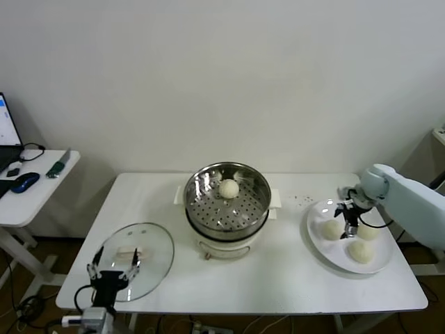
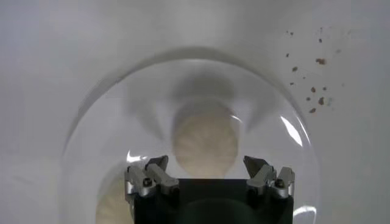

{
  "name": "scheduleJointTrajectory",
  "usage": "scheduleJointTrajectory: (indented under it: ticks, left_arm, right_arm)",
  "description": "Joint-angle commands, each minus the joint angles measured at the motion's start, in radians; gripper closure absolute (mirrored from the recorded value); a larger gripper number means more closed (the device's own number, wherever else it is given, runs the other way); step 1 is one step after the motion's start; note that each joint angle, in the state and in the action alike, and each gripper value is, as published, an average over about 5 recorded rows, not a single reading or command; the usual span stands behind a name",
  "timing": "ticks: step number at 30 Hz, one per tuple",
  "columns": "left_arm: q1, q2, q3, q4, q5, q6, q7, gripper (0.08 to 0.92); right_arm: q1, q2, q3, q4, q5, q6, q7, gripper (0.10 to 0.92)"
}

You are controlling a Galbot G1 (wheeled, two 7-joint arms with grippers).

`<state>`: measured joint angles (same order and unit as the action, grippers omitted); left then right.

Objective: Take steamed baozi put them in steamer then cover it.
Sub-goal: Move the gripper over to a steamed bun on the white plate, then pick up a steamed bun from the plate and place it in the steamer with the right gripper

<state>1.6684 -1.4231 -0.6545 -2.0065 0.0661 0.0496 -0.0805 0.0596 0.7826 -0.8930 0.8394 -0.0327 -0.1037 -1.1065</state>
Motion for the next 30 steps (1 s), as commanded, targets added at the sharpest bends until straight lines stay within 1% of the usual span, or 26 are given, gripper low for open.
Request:
scheduleJointTrajectory:
  ticks: [1, 10, 13, 18, 21, 24, 30]
  left_arm:
    - [0.002, -0.001, 0.0, 0.002, 0.002, -0.001, 0.0, 0.177]
    - [0.008, -0.001, -0.008, 0.002, 0.0, -0.003, -0.002, 0.177]
    - [0.008, -0.002, -0.007, 0.002, 0.0, -0.003, -0.002, 0.177]
    - [0.009, -0.006, -0.005, 0.0, 0.002, -0.003, -0.002, 0.177]
    - [0.01, -0.009, -0.006, -0.002, 0.003, -0.003, -0.002, 0.177]
    - [0.012, -0.012, -0.007, -0.006, 0.003, -0.004, -0.002, 0.177]
    - [0.019, -0.016, -0.006, -0.02, 0.002, -0.002, 0.005, 0.177]
  right_arm:
    - [-0.053, 0.088, 0.074, -0.129, -0.076, 0.045, -0.015, 0.203]
    - [-0.047, 0.084, 0.051, -0.115, -0.071, 0.046, -0.037, 0.203]
    - [-0.041, 0.084, 0.051, -0.118, -0.063, 0.05, -0.04, 0.219]
    - [-0.019, 0.078, 0.025, -0.098, -0.023, 0.038, -0.045, 0.315]
    - [0.007, 0.073, 0.002, -0.086, 0.012, 0.035, -0.044, 0.354]
    - [0.071, 0.064, -0.042, -0.071, 0.084, 0.025, -0.043, 0.369]
    - [0.333, 0.065, -0.265, -0.037, 0.35, -0.021, -0.04, 0.366]
